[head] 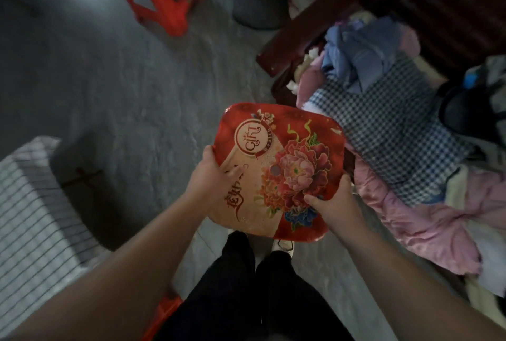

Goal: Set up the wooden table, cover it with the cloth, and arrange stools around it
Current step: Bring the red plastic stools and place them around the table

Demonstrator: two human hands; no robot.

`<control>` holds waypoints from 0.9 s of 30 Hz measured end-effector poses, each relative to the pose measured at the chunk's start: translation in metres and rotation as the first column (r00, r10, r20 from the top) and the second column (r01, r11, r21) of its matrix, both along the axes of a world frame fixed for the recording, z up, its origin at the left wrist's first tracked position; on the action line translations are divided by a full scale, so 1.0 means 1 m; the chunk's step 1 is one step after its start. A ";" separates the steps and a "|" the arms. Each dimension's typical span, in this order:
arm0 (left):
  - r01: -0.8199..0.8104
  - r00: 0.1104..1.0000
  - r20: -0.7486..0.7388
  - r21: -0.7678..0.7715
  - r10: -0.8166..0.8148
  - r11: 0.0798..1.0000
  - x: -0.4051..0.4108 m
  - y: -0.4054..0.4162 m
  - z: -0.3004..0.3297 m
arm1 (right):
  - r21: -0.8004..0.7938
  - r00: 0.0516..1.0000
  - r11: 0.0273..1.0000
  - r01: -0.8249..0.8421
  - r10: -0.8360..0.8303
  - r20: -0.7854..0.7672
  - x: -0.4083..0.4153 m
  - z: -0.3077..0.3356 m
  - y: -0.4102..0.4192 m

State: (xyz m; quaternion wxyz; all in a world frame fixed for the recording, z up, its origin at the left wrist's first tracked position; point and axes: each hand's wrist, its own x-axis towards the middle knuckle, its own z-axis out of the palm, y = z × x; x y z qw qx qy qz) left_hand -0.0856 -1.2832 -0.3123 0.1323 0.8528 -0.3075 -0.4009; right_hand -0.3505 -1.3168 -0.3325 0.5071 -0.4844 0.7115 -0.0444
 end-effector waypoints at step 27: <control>-0.708 0.690 -0.031 -0.237 0.723 0.665 0.309 0.283 0.119 | -0.213 0.674 0.667 -0.714 0.737 0.046 0.425 0.149 0.087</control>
